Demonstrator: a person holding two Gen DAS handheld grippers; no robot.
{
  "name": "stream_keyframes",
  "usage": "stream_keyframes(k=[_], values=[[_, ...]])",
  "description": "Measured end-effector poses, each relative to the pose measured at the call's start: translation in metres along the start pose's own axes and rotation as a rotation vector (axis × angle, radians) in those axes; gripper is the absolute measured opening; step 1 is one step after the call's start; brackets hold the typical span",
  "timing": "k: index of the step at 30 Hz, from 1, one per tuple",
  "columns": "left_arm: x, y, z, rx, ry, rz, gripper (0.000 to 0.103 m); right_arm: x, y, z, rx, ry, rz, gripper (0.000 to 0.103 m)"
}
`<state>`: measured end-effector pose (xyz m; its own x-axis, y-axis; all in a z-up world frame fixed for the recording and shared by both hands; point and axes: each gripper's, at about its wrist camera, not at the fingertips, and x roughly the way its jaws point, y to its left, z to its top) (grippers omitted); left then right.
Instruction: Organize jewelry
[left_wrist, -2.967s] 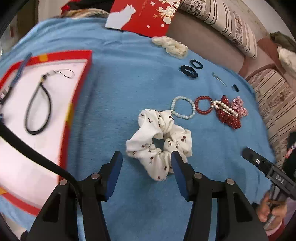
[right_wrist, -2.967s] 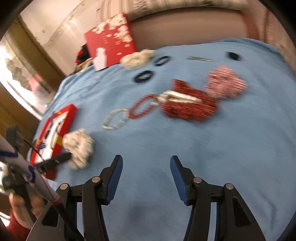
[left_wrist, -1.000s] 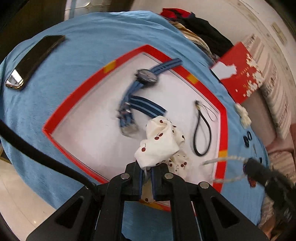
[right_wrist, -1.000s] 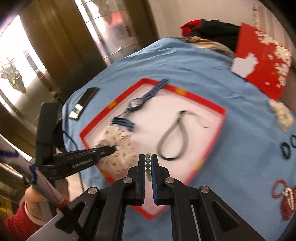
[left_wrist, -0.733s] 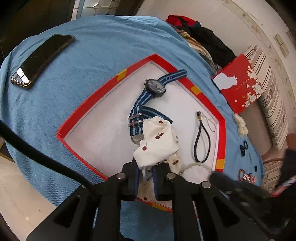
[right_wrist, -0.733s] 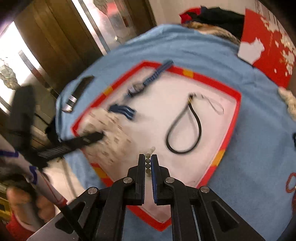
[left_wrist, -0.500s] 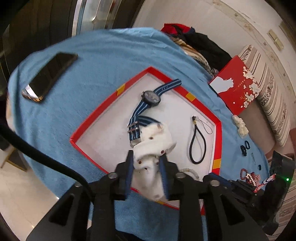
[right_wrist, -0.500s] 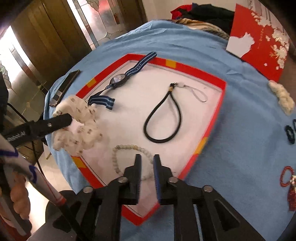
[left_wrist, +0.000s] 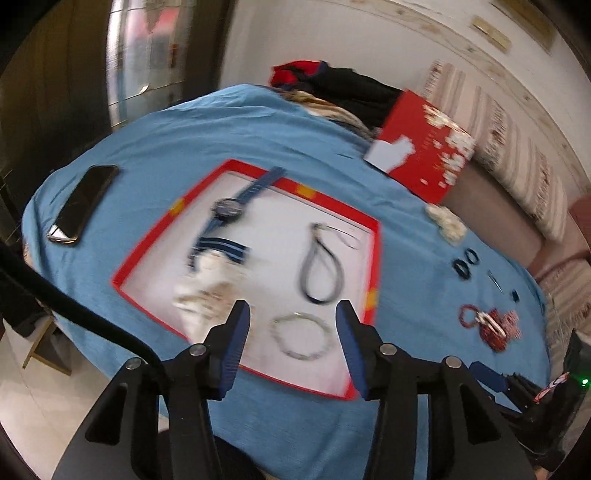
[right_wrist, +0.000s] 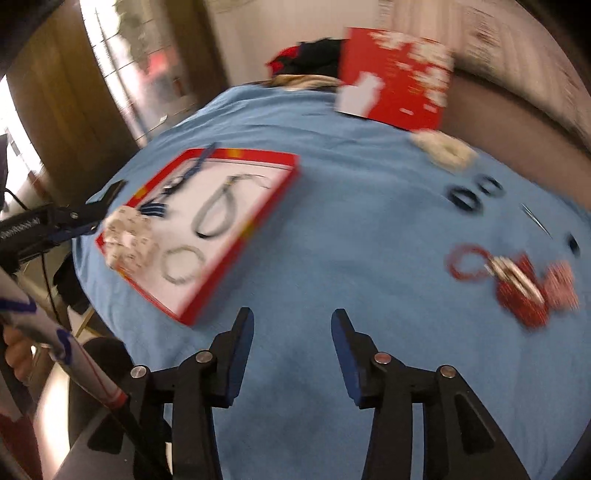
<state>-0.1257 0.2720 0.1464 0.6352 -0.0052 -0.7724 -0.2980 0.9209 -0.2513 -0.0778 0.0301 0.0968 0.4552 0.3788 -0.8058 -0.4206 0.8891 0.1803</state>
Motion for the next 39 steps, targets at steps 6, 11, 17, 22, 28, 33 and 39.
stream_keyframes(k=[6,11,17,22,28,33,39], values=[[0.001,-0.06,-0.024,0.1,0.034,-0.048,0.05,-0.034,-0.065,-0.051,0.17,-0.031,-0.072,0.048],[0.004,-0.101,-0.057,0.166,0.081,-0.078,0.051,-0.051,-0.102,-0.077,0.278,-0.048,-0.101,0.048],[0.014,-0.13,-0.091,0.241,0.141,-0.067,0.052,-0.065,-0.137,-0.097,0.36,-0.072,-0.125,0.053],[0.018,-0.14,-0.108,0.274,0.165,-0.06,0.052,-0.071,-0.154,-0.105,0.386,-0.083,-0.147,0.053],[0.026,-0.152,-0.118,0.299,0.181,-0.068,0.052,-0.07,-0.179,-0.075,0.351,-0.125,-0.208,0.053],[0.036,-0.156,-0.122,0.31,0.205,-0.076,0.052,-0.046,-0.195,-0.026,0.256,-0.107,-0.231,0.053],[0.054,-0.15,-0.121,0.296,0.241,-0.069,0.052,0.01,-0.212,0.02,0.145,-0.007,-0.278,0.044]])
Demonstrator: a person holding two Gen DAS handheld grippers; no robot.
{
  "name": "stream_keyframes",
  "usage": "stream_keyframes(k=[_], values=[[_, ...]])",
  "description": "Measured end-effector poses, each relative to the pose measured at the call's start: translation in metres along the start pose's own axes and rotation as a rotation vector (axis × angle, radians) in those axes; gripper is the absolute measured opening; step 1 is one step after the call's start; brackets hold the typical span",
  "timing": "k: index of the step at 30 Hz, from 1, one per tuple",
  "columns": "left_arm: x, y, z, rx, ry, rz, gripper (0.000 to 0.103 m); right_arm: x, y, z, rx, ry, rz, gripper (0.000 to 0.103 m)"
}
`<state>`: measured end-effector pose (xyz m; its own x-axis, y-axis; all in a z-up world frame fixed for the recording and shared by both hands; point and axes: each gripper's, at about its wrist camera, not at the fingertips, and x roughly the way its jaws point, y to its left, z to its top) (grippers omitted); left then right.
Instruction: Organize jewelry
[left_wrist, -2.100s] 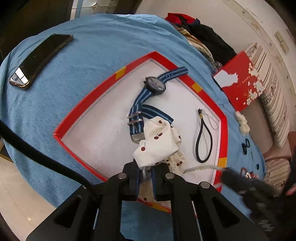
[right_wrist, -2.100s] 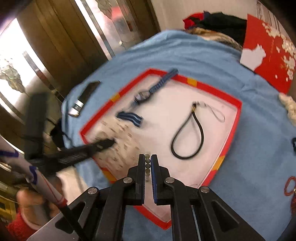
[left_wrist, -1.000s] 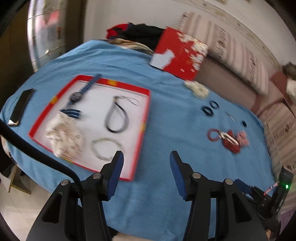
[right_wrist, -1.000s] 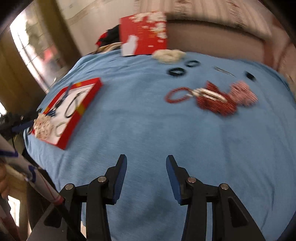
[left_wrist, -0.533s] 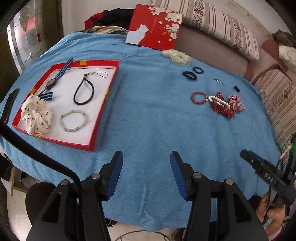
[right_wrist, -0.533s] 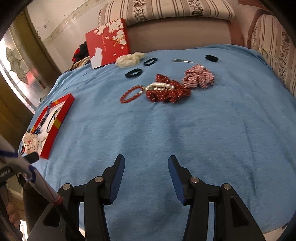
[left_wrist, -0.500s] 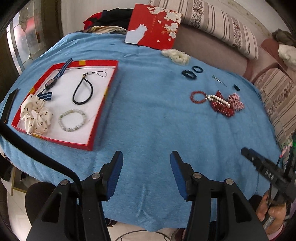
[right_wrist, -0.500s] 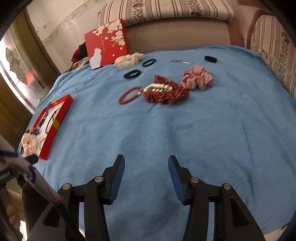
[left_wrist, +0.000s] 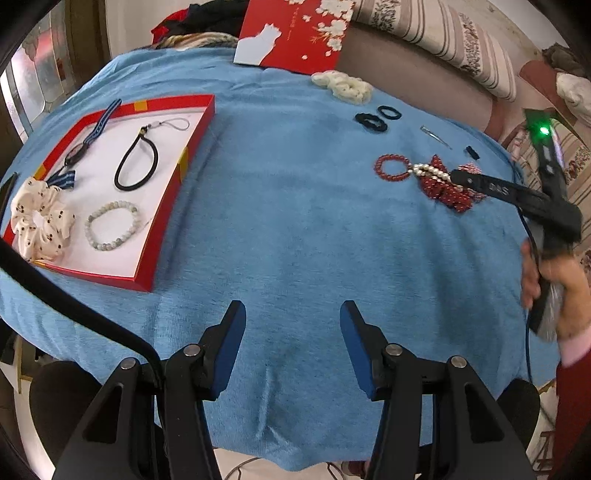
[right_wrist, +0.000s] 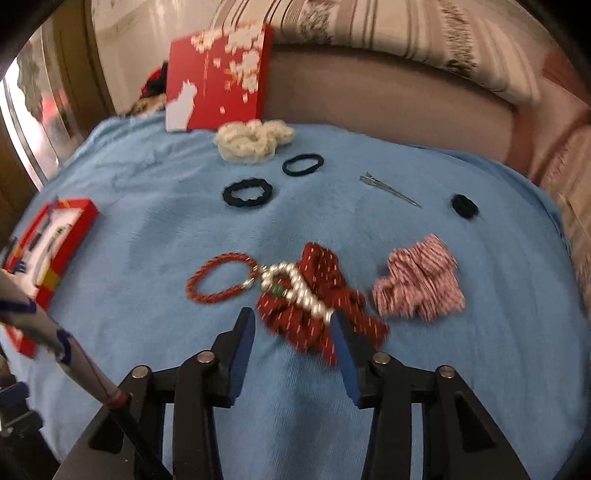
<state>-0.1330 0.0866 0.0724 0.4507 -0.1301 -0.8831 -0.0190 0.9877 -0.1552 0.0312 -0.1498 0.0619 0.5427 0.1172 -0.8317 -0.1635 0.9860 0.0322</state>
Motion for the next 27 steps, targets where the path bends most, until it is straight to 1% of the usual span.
stream_keyframes(k=[2,3,4,5,8,11,13,17,19,21,25,27], values=[[0.006,0.005,0.002,-0.01,0.01,-0.003,0.052,0.019,0.0,0.007,-0.012,0.035,-0.01,0.033],[0.007,0.006,0.003,-0.013,0.014,-0.002,0.052,0.025,-0.001,0.008,-0.013,0.05,-0.01,0.03],[0.01,0.008,0.004,-0.017,0.019,0.0,0.052,0.034,-0.001,0.009,-0.018,0.074,-0.02,0.018],[0.011,0.01,0.004,-0.02,0.022,-0.001,0.052,0.037,-0.001,0.01,-0.02,0.087,-0.015,0.011],[0.014,0.014,0.005,-0.032,0.026,-0.001,0.052,0.027,0.0,0.011,-0.004,0.063,0.009,0.011],[0.016,0.016,0.005,-0.046,0.032,-0.006,0.052,0.001,0.0,0.012,0.039,0.02,0.067,0.011],[0.015,0.016,0.004,-0.05,0.035,-0.013,0.052,-0.025,0.0,0.012,0.075,-0.02,0.135,0.011],[0.01,0.014,0.003,-0.043,0.023,-0.014,0.052,-0.064,0.004,0.006,0.122,-0.06,0.249,0.011],[0.007,0.014,0.003,-0.046,0.019,-0.017,0.052,-0.073,0.006,-0.001,0.154,-0.054,0.31,0.011],[0.005,0.015,0.002,-0.047,0.015,-0.017,0.052,-0.08,0.008,-0.015,0.194,-0.038,0.38,0.011],[0.006,0.016,0.001,-0.051,0.014,-0.012,0.052,-0.079,0.016,-0.043,0.249,0.005,0.494,0.011],[0.007,0.015,0.001,-0.052,0.018,-0.012,0.052,-0.073,0.022,-0.054,0.254,0.029,0.515,0.011]])
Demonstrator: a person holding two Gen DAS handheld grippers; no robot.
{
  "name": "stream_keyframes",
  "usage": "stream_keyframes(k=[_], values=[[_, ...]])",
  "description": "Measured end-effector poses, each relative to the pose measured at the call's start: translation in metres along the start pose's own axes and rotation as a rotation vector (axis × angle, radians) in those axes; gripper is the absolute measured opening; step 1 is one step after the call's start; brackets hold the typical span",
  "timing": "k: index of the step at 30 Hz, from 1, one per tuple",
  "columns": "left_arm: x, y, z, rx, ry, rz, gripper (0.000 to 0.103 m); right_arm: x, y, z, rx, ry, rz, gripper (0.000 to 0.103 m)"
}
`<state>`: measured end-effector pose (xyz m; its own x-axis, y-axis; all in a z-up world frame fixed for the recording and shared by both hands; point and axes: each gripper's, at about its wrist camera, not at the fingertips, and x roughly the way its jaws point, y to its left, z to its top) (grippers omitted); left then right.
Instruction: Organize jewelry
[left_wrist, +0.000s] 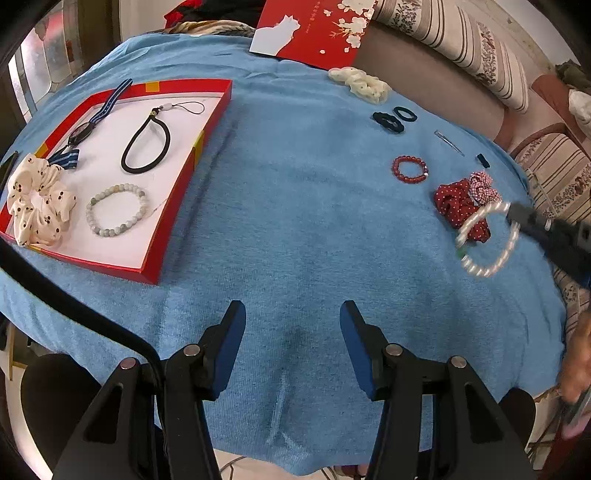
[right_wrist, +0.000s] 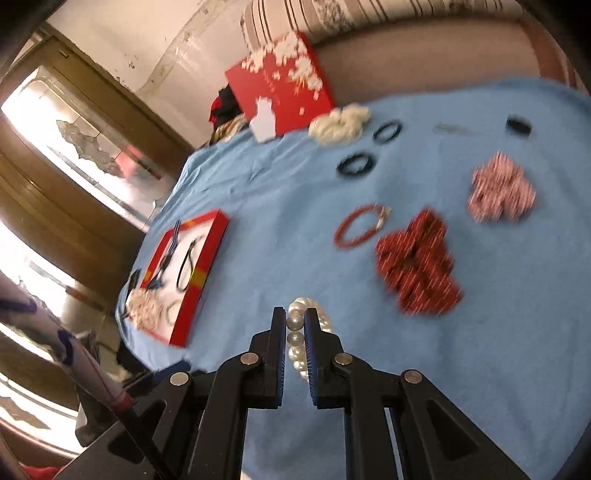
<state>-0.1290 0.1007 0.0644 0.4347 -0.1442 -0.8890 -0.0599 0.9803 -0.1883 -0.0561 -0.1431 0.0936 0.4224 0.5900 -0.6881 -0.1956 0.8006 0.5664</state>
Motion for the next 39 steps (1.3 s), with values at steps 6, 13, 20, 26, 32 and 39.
stream_keyframes(k=[6,13,20,26,32,39], values=[[0.0,-0.004,-0.001,0.02,0.0,0.002,0.052,0.033,-0.016,-0.025,-0.066,0.048,-0.221,0.012],[0.009,-0.022,0.008,0.067,0.011,-0.042,0.052,0.015,-0.038,-0.027,-0.094,0.03,-0.301,0.037],[0.032,-0.065,0.022,0.153,0.053,-0.13,0.052,0.001,-0.044,-0.02,-0.104,-0.009,-0.332,0.039],[0.055,-0.109,0.033,0.239,0.067,-0.224,0.052,0.003,-0.049,0.002,-0.089,-0.052,-0.326,0.054],[0.081,-0.133,0.036,0.262,0.101,-0.275,0.052,0.025,-0.057,0.032,-0.111,-0.034,-0.344,0.057],[0.081,-0.139,0.032,0.265,0.108,-0.302,0.011,0.066,-0.073,0.043,-0.094,0.047,-0.355,0.046]])
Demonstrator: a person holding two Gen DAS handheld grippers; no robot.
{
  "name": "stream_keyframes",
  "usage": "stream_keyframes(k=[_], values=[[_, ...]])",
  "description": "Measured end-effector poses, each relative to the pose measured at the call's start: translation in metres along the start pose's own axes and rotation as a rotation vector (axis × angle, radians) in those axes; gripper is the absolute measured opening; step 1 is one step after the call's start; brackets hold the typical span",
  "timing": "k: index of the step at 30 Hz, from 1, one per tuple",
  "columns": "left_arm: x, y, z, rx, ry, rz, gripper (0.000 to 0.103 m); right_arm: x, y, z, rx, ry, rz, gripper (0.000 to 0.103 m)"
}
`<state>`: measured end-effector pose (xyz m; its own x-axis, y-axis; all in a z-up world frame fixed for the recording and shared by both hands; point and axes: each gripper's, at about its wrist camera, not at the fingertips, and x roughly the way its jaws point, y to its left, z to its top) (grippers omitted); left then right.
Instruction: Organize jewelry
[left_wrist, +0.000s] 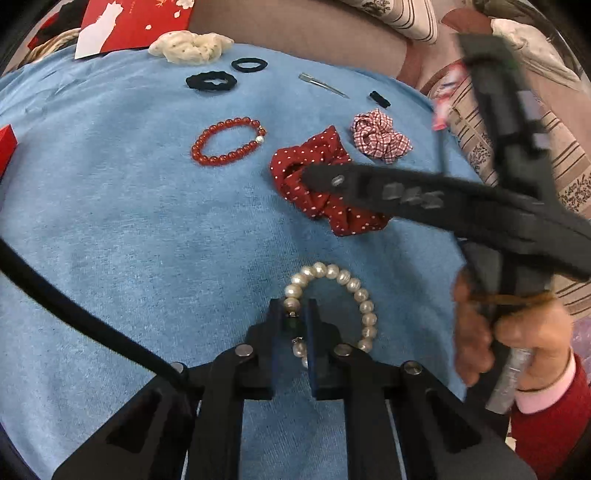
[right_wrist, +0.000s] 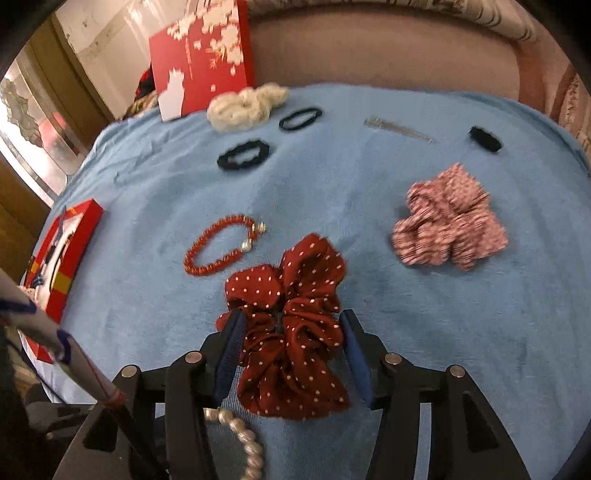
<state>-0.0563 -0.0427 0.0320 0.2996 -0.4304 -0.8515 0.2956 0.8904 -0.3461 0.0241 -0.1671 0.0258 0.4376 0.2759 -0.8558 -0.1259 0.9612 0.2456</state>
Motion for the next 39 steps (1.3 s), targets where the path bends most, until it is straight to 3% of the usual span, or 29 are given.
stream_keyframes(k=[1,4,10,19,28,39], values=[[-0.006,0.001,-0.001,-0.008,-0.007,-0.003,0.011,0.002,0.001,0.0,-0.001,0.007,0.003,0.024],[-0.029,0.009,-0.002,-0.033,-0.031,-0.027,0.011,-0.004,0.007,-0.001,0.002,-0.008,0.002,0.014],[-0.106,0.033,-0.005,-0.069,-0.14,-0.036,0.011,-0.043,0.035,0.0,-0.045,-0.076,-0.011,0.012],[-0.201,0.116,-0.012,-0.153,-0.288,0.108,0.011,-0.09,0.128,0.004,-0.214,-0.153,0.047,0.012],[-0.215,0.234,0.034,-0.242,-0.302,0.283,0.011,-0.072,0.236,0.012,-0.352,-0.107,0.181,0.012],[-0.17,0.358,0.072,-0.358,-0.208,0.381,0.011,-0.003,0.335,0.034,-0.46,-0.039,0.234,0.012]])
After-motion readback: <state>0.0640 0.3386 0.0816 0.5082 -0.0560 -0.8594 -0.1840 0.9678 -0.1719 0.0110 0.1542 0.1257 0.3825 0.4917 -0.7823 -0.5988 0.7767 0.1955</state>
